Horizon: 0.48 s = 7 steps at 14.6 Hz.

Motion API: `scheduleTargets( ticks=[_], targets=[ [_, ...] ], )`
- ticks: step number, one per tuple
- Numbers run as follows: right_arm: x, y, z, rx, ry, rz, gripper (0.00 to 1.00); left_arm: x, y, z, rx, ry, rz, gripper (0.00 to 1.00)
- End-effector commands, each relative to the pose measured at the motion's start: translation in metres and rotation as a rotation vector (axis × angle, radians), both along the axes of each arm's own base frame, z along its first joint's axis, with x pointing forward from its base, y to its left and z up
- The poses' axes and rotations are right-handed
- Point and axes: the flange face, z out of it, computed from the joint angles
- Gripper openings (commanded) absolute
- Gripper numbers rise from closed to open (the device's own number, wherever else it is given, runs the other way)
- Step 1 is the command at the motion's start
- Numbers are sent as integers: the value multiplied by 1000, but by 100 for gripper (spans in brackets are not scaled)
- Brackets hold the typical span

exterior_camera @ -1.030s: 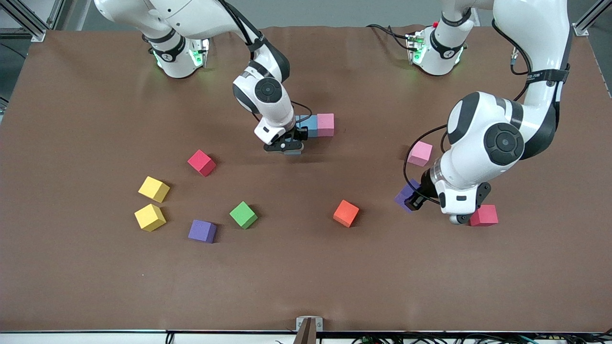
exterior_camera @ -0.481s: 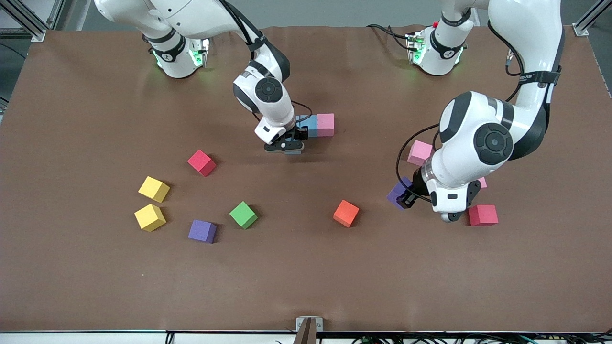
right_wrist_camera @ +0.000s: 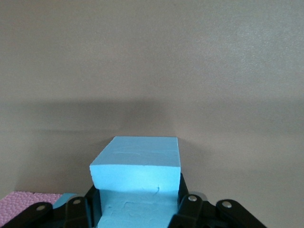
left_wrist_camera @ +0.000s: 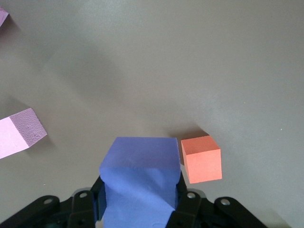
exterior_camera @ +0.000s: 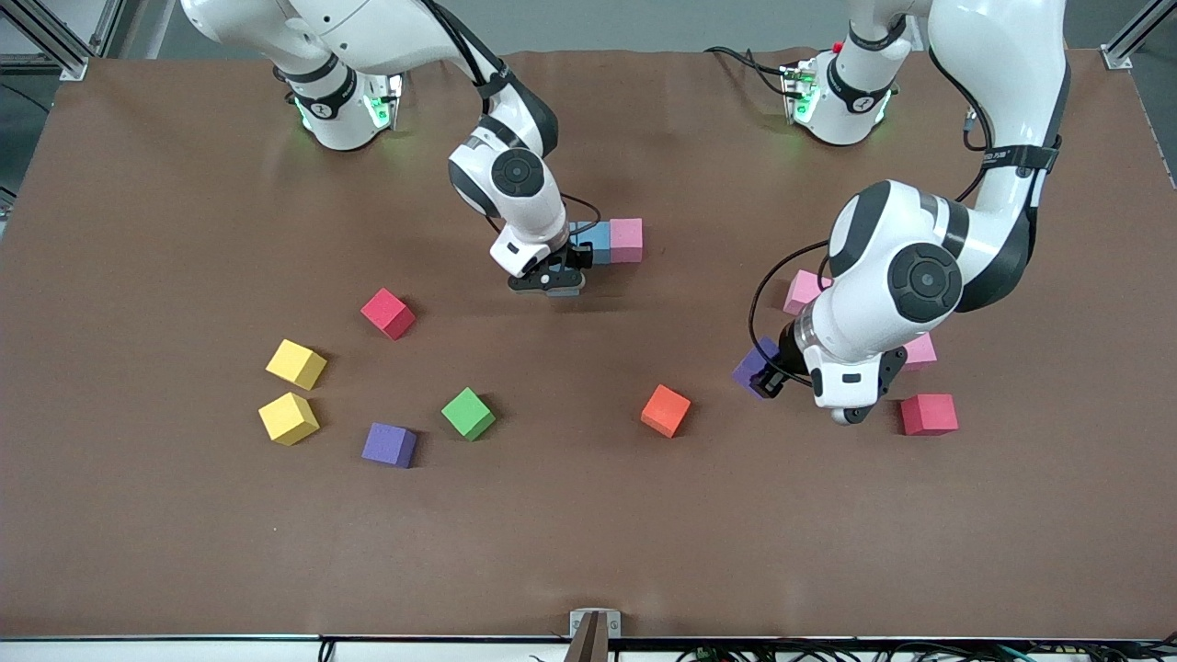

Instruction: Arrange 11 blocks into digit 3

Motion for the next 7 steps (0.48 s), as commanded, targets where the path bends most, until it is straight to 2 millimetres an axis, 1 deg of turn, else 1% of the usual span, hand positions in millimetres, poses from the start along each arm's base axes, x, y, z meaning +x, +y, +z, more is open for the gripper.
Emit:
scheduleTargets(
  ticks=[1,7],
  targets=[
    [-9,-4,7,-14,4,-11,1,-1,-1,4,-13,12,7,4],
    [-7,-4,7,-12,2,-11,1,-1,-2,4,-15,10,-2,4]
  ],
)
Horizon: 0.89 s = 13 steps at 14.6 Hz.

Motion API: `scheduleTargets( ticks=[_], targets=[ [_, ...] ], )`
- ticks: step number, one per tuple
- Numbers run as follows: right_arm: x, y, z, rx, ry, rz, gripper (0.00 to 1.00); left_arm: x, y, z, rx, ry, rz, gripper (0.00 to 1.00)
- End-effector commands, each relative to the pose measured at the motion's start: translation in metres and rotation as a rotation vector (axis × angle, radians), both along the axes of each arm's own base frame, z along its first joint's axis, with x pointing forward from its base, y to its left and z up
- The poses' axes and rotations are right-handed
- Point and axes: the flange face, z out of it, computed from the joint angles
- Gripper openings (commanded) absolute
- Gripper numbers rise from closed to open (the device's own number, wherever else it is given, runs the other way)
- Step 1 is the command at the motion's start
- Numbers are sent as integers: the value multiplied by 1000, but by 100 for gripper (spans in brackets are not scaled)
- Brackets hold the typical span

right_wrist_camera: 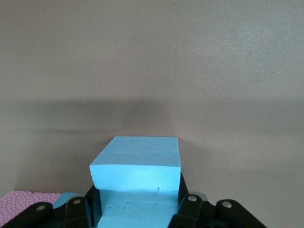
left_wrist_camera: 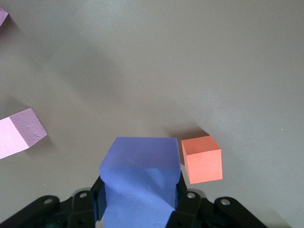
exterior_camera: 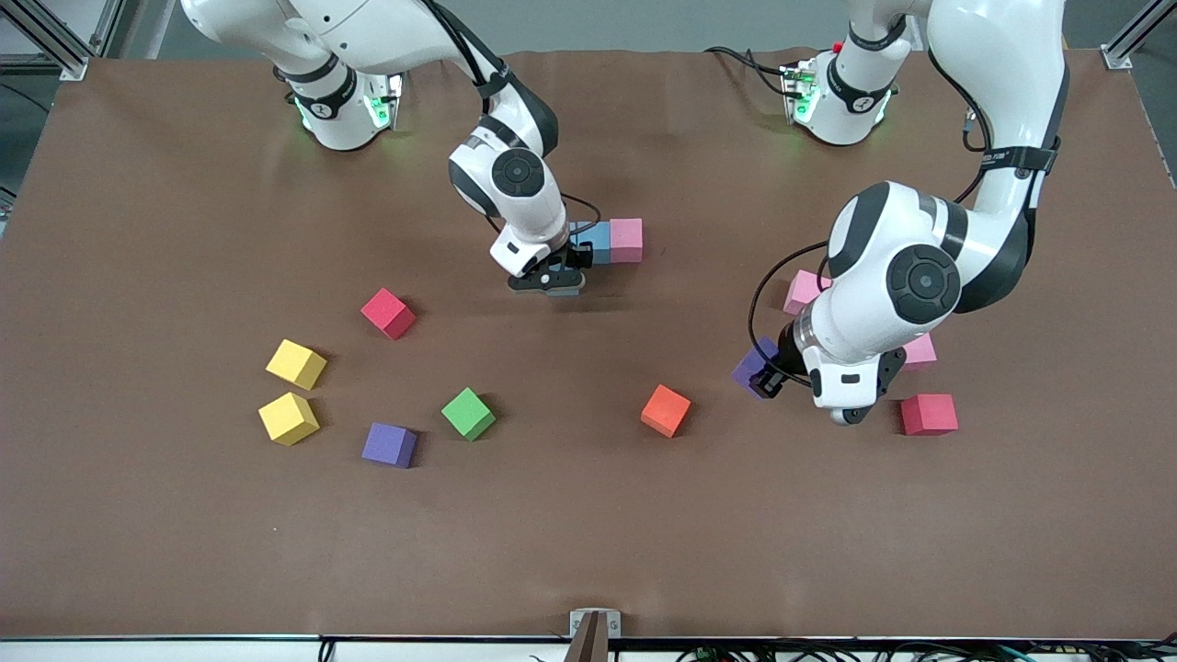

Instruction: Arrange 11 blocks into digit 3

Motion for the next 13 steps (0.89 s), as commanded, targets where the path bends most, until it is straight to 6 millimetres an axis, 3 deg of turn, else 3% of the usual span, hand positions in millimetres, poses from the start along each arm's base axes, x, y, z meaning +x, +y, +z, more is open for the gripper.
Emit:
scheduleTargets(
  ticks=[1,2,3,13],
  targets=[
    [-6,-4,7,-10,-1,-8,2,-1,-1,4,-13,11,2,4],
    [-5,-3,9,-8,-3,-10,14,0,0,4,-14,10,0,4],
    [-4,-1,11,-3,-8,-7,99,0,0,5,-15,9,0,4],
    [8,-2,21,-19,3,2,100,1,4,8,-16,5,8,4]
  ],
)
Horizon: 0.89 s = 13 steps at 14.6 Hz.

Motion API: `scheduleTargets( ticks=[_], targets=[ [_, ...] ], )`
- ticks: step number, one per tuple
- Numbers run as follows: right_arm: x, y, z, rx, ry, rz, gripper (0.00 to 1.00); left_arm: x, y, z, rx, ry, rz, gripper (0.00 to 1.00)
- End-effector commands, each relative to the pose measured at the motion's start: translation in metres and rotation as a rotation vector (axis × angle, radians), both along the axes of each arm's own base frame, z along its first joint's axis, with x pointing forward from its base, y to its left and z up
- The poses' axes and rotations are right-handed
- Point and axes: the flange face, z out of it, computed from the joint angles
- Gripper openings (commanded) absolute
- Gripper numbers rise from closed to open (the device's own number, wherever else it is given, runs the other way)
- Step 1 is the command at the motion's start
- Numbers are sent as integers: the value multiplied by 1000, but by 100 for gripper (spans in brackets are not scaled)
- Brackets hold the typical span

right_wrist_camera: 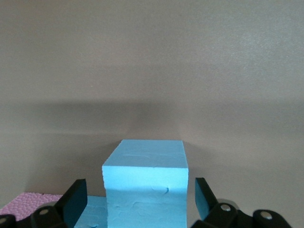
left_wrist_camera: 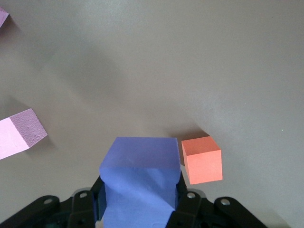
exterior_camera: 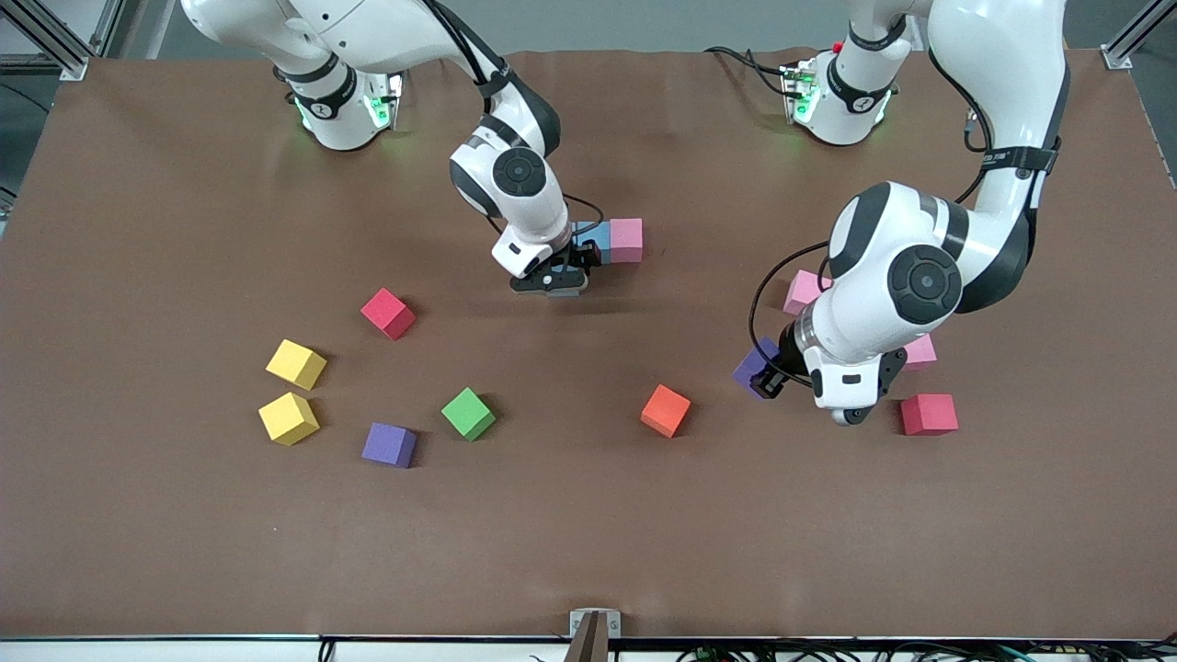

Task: Arrange 11 blocks into digit 3
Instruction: 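Open the right gripper and lift it off the blue cube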

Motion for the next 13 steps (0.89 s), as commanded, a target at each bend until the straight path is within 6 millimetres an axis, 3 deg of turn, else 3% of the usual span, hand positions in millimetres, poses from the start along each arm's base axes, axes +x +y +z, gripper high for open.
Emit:
scheduleTargets(
  ticks=[1,3,7,11,13],
  targets=[
    [7,-4,24,-35,15,-2,100,0,1,8,-15,7,5,4],
    [23,-7,51,-56,25,-21,100,1,4,9,-16,5,10,4],
    [70,-51,93,-62,11,-134,100,2,5,8,-16,5,13,4],
    [140,-135,106,-45,-10,-298,100,4,7,9,-18,2,20,4],
    [158,-167,106,-45,-15,-352,100,3,7,9,-17,4,15,4]
  ],
)
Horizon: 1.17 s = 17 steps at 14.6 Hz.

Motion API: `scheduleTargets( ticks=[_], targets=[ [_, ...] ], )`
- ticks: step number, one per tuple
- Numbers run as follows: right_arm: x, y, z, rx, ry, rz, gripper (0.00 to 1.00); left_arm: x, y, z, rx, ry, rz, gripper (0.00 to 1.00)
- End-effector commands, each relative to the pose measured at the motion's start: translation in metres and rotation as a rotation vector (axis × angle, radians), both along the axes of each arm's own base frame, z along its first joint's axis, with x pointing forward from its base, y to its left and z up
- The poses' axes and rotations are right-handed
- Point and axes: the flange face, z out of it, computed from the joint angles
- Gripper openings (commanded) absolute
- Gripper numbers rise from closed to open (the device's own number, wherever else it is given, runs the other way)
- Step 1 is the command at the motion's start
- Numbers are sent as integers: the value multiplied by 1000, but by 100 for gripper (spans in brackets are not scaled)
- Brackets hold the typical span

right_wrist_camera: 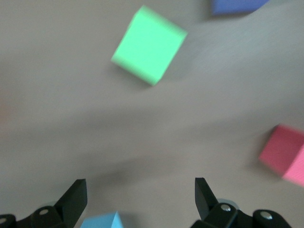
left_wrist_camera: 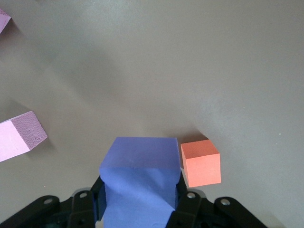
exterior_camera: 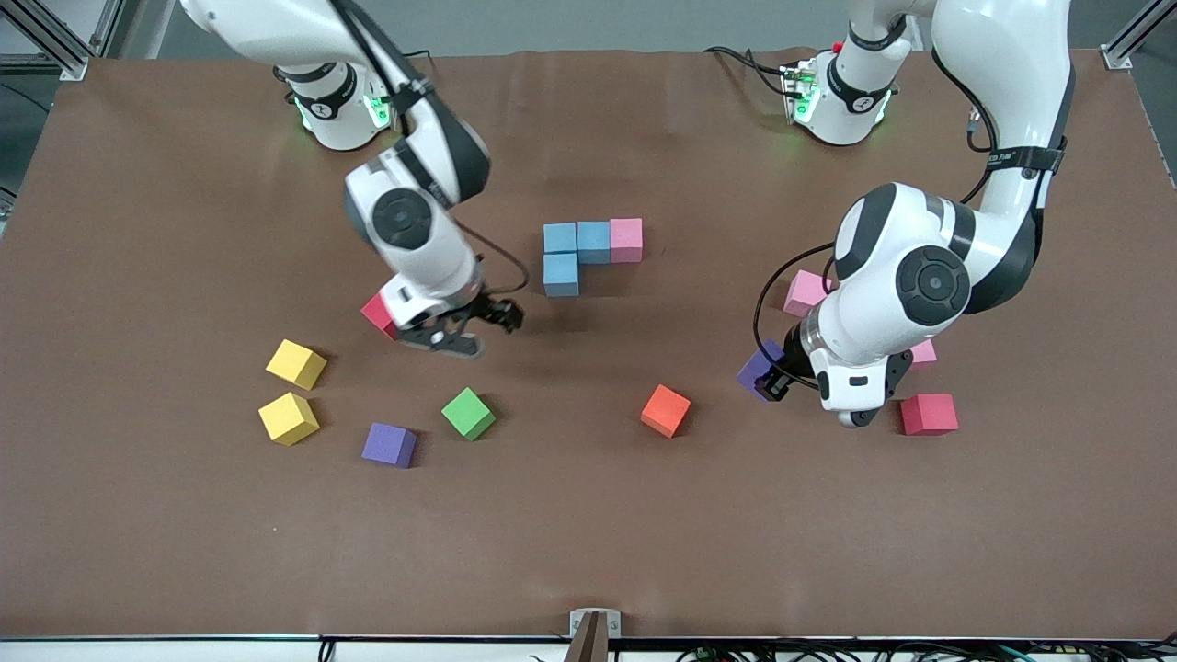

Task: Arrange 11 blocks into digit 3
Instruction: 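Open the right gripper and lift it off the blue cube, then reach the right gripper to the yellow cube and grasp it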

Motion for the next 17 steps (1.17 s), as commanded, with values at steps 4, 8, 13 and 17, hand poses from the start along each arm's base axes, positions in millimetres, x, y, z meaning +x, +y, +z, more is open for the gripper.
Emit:
scheduleTargets(
  ticks=[4,8,13,17],
  targets=[
    [22,-81,8,-44,34,-134,100,0,1,6,-15,11,12,4],
    [8,-153,3,-114,49,-189,100,-2,-3,5,-14,13,13,4],
    [25,-222,0,-142,-3,-73,100,-3,-4,3,-11,20,32,4],
    [42,-304,-31,-109,-35,44,100,-4,-4,2,-10,23,40,4]
  ],
)
